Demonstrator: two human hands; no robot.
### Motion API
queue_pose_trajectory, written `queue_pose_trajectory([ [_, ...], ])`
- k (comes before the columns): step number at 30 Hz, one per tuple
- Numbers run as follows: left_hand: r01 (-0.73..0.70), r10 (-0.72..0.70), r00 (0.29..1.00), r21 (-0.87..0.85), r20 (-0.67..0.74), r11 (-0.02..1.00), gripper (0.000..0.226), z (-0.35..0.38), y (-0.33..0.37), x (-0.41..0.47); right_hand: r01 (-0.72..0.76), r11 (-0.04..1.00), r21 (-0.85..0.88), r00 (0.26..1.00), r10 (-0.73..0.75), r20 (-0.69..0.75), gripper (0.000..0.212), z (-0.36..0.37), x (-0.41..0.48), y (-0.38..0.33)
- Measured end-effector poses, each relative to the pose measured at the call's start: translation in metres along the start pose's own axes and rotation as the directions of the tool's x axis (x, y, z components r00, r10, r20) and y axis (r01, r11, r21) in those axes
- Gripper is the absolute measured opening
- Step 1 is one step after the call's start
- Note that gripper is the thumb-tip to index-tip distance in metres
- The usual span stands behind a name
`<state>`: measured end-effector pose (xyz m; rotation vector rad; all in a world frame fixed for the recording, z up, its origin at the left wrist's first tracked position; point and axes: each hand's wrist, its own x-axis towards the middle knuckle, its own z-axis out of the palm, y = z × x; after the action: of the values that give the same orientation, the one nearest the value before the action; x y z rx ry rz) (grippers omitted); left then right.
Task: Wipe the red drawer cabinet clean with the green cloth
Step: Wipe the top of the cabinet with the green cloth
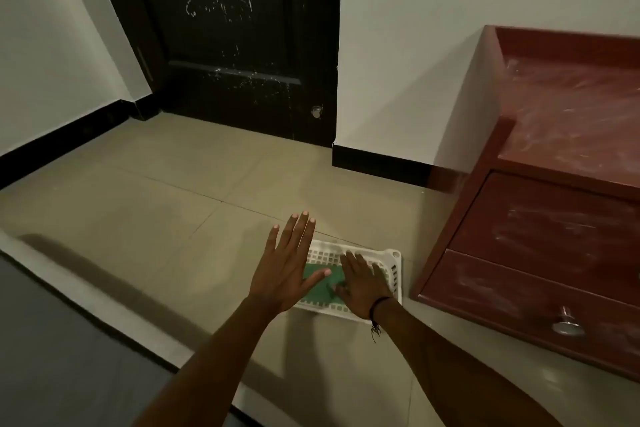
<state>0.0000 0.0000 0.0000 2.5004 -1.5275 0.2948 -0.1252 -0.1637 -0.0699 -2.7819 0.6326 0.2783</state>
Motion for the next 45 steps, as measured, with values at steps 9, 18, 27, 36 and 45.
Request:
queue_pose_trajectory([
  [9, 0.029, -0.031, 0.999, 0.044, 0.033, 0.999, 0.096, 0.007, -0.012, -0.006, -0.034, 0.999, -0.028, 0.999, 0.035, 0.032, 0.077, 0.021, 0.003, -0.001],
  [18, 0.029, -0.03, 0.999, 0.033, 0.02, 0.999, 0.096, 0.003, -0.015, -0.005, -0.012, 0.998, -0.06, 0.996, 0.007, -0.086, 0.079, 0.006, 0.006, -0.014],
  [27, 0.014, -0.013, 1.0, 0.047, -0.01, 0.999, 0.096, -0.007, -0.019, -0.012, 0.023, 0.983, -0.182, 0.995, -0.04, -0.089, 0.036, -0.022, 0.006, -0.027],
  [36, 0.045, -0.043, 0.994, 0.019, -0.101, 0.999, 0.092, -0.04, -0.006, 0.01, 0.078, 0.994, 0.073, 0.984, -0.065, -0.168, 0.035, -0.061, -0.015, -0.037],
  [45, 0.064, -0.099, 0.961, -0.141, -0.259, 0.988, 0.09, -0.116, 0.035, 0.046, -0.061, 0.993, 0.105, 0.998, 0.062, -0.004, 0.038, -0.15, -0.075, -0.034],
])
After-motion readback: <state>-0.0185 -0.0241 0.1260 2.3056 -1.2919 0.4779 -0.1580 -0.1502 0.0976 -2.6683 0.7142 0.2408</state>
